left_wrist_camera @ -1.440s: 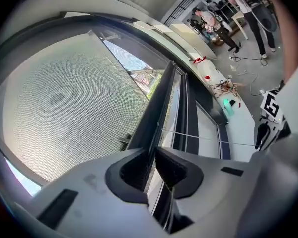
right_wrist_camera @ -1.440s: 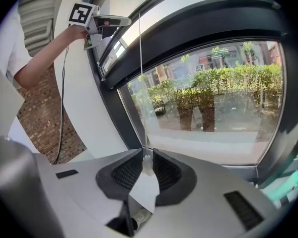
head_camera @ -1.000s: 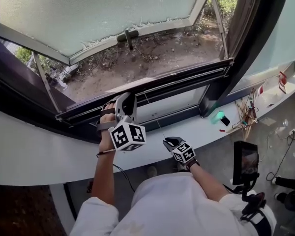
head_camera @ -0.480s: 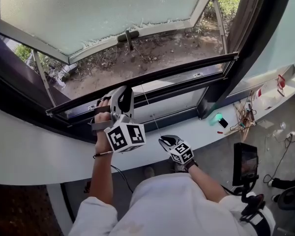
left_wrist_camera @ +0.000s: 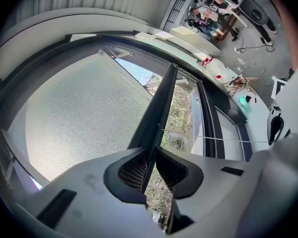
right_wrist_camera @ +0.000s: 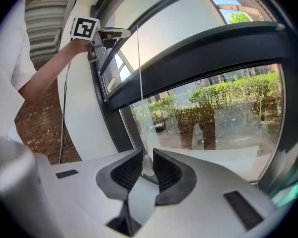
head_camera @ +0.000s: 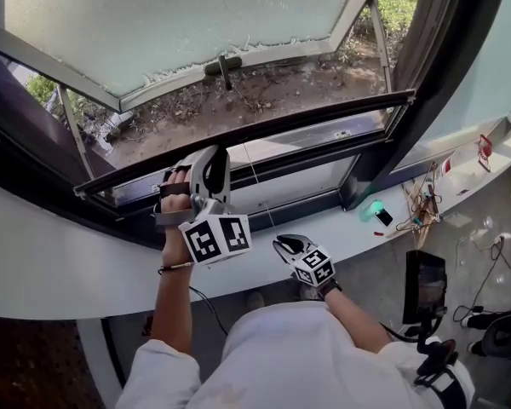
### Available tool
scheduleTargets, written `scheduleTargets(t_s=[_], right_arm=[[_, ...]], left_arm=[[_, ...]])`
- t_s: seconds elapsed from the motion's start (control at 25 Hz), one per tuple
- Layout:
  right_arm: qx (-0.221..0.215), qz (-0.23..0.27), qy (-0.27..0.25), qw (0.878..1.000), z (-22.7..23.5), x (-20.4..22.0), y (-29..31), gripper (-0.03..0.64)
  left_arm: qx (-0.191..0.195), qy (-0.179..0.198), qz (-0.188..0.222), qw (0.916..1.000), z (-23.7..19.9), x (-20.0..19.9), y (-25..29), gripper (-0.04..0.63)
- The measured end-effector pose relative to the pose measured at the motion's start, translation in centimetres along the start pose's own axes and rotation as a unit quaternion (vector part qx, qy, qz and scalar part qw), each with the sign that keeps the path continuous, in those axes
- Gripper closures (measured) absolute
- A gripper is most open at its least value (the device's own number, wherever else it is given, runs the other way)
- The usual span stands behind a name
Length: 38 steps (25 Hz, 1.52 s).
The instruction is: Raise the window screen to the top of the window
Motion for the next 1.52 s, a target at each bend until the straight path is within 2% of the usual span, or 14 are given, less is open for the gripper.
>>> scheduleTargets(t_s=[0.4, 0.68, 1.16, 1.52], right_arm=[[-0.002, 0.052, 0.001, 0.999, -0.2, -2.3, -0.4, 0.552], [0.001, 0.069, -0.015, 0.998, -1.0, -3.4, -0.6, 0.552], [0.02, 0.092, -0.028, 0.995, -2.0, -4.3, -2.4, 0.552], [0.014, 0.125, -0.02, 0.992, -2.5, -6.4, -2.7, 0.552]], left_arm=[[-0.032, -0.001, 0.024, 0.9992, -2.4, -1.2, -0.2, 0.548], [-0.056, -0.001, 0.046, 0.9974, -3.2, -1.5, -0.3, 0.548], [-0.109, -0.085, 0.092, 0.9862, -3.7, -1.8, -0.3, 0.531], [-0.124, -0.094, 0.112, 0.9815, -5.9, -2.3, 0.5, 0.526]])
Point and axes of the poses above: the fingertips, and each gripper's own axes: y forward along the fingers, z to its right, x out of its underside, the point moved 10 cm from there along -y, backward along the fingers, and after that the axes turned 2 degrees about -y, right-handed, at the moved point
